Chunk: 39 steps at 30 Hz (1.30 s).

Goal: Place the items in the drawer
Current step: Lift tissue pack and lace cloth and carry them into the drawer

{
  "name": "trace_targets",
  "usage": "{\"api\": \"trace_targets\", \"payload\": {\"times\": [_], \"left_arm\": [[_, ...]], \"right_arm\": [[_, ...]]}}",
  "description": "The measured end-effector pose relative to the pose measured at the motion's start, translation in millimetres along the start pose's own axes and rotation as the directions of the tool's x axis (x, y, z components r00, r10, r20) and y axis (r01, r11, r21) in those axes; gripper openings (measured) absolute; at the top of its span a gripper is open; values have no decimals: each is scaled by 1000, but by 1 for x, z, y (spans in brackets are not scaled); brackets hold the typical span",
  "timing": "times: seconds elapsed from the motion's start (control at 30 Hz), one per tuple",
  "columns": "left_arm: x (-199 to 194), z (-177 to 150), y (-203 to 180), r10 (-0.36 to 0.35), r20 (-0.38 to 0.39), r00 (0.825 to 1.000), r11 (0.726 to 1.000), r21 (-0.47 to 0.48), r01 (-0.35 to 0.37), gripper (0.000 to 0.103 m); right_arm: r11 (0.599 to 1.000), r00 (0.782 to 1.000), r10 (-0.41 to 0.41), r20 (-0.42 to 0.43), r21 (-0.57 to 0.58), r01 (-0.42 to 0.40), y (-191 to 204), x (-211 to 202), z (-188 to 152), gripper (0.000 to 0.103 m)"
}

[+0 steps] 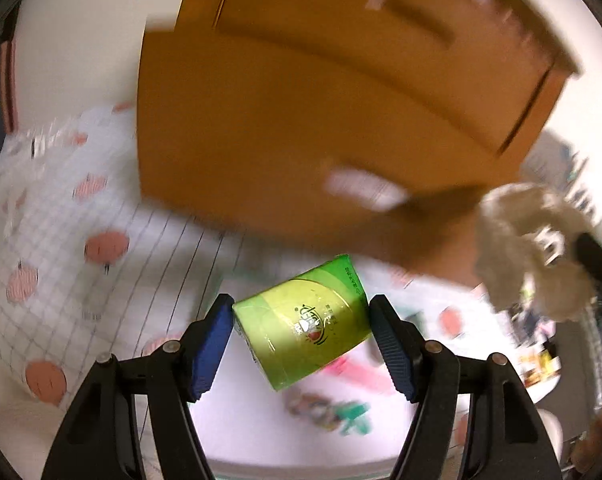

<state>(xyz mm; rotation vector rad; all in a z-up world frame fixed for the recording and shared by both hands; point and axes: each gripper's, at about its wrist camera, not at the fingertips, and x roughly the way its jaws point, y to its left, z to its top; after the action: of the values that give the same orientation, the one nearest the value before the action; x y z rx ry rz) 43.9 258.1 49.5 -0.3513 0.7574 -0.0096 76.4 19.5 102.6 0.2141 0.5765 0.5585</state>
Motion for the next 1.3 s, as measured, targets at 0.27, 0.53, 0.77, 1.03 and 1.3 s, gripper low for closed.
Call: {"api": "trace_targets", "payload": {"times": [0.27,0.53,0.77,1.03,1.3], "left_arm": [[-50,77,-25,-43,160,986,997,64,33,71],[-74,145,-53,-43,275,960,989,146,2,71],[-61,165,-64,-24,273,962,985,173,-25,71],[-26,164,-57,32,204,978,986,153,-64,71],[18,163,-46,96,120,988,984,139,-113,71]], "right_arm": [[995,991,23,135,-95,-10,36,-32,73,5],[987,981,-13,195,-154,44,49,-31,132,5],[988,985,-44,165,-140,67,41,-8,151,5],[984,993,-101,57,-144,108,22,36,144,5],[986,986,-144,-83,-96,136,0,90,120,5]]}}
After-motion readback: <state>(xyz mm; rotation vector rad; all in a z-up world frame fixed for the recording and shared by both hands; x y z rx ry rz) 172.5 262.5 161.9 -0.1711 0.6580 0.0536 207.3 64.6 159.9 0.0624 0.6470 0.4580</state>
